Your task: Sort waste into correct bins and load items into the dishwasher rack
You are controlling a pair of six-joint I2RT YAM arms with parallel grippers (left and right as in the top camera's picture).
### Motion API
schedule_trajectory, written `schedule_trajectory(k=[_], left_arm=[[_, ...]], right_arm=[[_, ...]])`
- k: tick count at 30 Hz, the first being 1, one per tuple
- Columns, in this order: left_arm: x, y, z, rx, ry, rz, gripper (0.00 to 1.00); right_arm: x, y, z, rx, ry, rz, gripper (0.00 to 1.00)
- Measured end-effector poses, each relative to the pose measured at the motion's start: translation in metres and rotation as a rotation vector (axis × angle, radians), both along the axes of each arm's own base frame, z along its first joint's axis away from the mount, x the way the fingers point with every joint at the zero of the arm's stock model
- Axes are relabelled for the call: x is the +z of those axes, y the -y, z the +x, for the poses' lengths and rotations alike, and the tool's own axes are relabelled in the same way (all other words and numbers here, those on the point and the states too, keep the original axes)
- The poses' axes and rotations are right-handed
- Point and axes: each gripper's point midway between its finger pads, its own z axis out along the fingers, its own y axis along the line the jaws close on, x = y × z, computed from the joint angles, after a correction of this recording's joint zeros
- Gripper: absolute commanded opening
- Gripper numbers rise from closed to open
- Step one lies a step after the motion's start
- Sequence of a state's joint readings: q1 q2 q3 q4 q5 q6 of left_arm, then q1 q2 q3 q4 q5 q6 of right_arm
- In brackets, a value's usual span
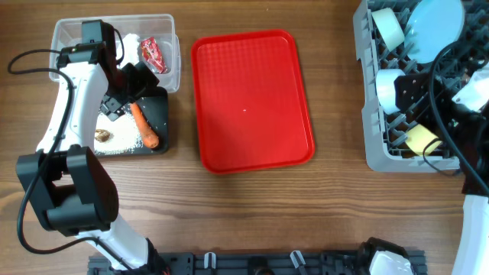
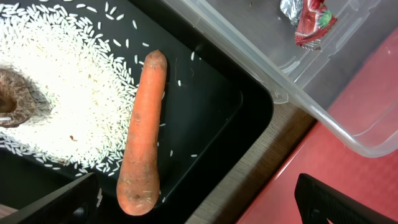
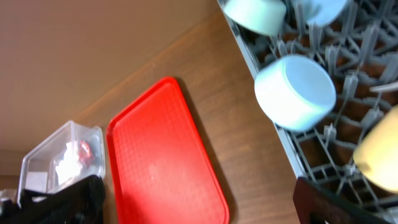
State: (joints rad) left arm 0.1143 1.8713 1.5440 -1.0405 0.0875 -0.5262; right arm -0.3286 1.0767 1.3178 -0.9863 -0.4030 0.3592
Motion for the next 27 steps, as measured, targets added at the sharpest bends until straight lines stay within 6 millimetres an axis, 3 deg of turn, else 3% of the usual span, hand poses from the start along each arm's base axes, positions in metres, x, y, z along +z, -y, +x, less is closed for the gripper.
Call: schedule_trajectory(k=[12,19,23,27], left_arm=[[0.0,0.0,0.0,0.0,0.0,0.0,1.0],[0.0,0.0,0.0,0.001,0.0,0.003,1.0],[0.0,-0.001,0.0,0.0,0.0,0.004,1.0],[0.0,-0.001,0.0,0.001,0.0,0.005,1.0]], right_arm=[[0.006,-0.002,0.006,0.106,0.072,-0.139,1.0],[0.008,-0.025,0.006,0.162,0.431,-0.296,1.0],[-0.028,-0.041,-0.009,0.183,0.604,-0.346,1.0],[-0.091,-0.055,-0.026,0.214,0.622,-0.34,1.0]])
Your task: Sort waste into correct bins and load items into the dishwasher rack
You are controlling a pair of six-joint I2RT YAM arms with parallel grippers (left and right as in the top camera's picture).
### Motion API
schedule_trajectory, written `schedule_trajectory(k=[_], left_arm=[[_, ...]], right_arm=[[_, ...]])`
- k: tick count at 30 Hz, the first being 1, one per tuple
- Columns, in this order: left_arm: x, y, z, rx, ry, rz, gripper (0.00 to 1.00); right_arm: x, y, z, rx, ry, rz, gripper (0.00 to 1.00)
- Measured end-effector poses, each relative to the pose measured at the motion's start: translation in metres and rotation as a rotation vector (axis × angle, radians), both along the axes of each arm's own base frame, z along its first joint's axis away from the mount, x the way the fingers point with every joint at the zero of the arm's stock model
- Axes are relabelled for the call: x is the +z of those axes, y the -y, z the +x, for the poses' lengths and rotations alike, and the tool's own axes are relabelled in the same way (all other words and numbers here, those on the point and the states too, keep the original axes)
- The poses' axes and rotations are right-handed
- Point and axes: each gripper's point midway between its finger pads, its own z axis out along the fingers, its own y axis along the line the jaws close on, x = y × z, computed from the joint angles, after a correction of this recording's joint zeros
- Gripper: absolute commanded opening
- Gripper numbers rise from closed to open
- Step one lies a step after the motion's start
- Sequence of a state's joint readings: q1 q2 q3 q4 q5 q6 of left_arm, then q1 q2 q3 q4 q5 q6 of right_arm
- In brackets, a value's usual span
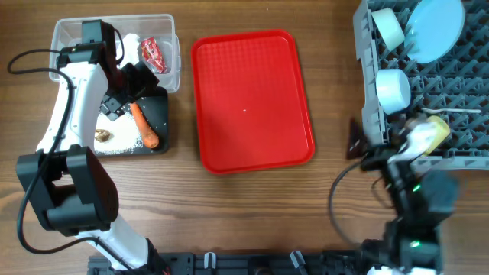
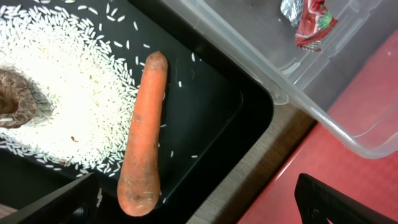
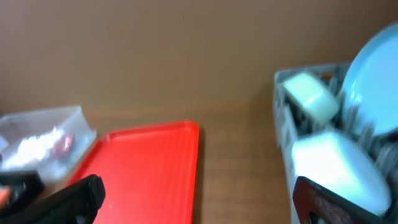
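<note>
My left gripper point(image 1: 131, 95) hangs open and empty over the black tray point(image 1: 159, 114), which holds spilled rice, an orange carrot point(image 2: 143, 130) and a brown scrap point(image 2: 15, 106). The carrot's blunt end lies between the open fingers point(image 2: 56, 202). The clear bin point(image 1: 76, 34) behind holds a red wrapper point(image 2: 314, 22) and white tissue. My right gripper point(image 1: 365, 153) is open and empty, low over the table at the front left corner of the grey dishwasher rack point(image 1: 369, 114). The rack holds white cups point(image 1: 393, 88), a blue plate point(image 1: 435, 27) and a yellow cup point(image 1: 429, 134).
An empty red serving tray point(image 1: 252, 99) lies in the middle, between the bins and the rack. A black cable point(image 1: 30, 57) runs beside the left arm. In the right wrist view the red tray point(image 3: 149, 162) lies ahead and the rack point(image 3: 283, 84) is to the right.
My right arm was over the rack beside the yellow cup; it is now off the rack, low by its front left corner, open and empty. The left gripper has hardly moved.
</note>
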State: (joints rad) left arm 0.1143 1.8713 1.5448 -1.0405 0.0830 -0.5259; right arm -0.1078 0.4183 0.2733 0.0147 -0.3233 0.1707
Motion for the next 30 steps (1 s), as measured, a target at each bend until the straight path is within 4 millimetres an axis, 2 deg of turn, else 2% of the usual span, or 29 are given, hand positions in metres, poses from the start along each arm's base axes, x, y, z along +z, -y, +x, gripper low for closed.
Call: schedule_trajectory(k=[2,4,9,16,19,30], left_arm=[[0.0,0.0,0.0,0.0,0.0,0.0,1.0],[0.0,0.0,0.0,0.0,0.0,0.0,1.0],[0.0,0.0,0.0,0.0,0.0,0.0,1.0],[0.0,0.0,0.0,0.0,0.0,0.0,1.0],[0.0,0.0,0.0,0.0,0.0,0.0,1.0],[0.0,0.0,0.0,0.0,0.0,0.0,1.0]], right_arm=[[-0.025,-0.005,-0.007,-0.001,-0.01,0.009,1.0],[-0.038,-0.009,-0.013,0.0,0.001,0.01,1.0],[-0.03,-0.014,-0.022,0.006,0.094,-0.034,1.0],[-0.047,-0.022,-0.025,0.039,0.109,-0.098,1.0],[-0.04,-0.022,-0.027,0.036,0.145,-0.106,1.0],[-0.039,-0.022,-0.027,0.036,0.15,-0.115,1.0]])
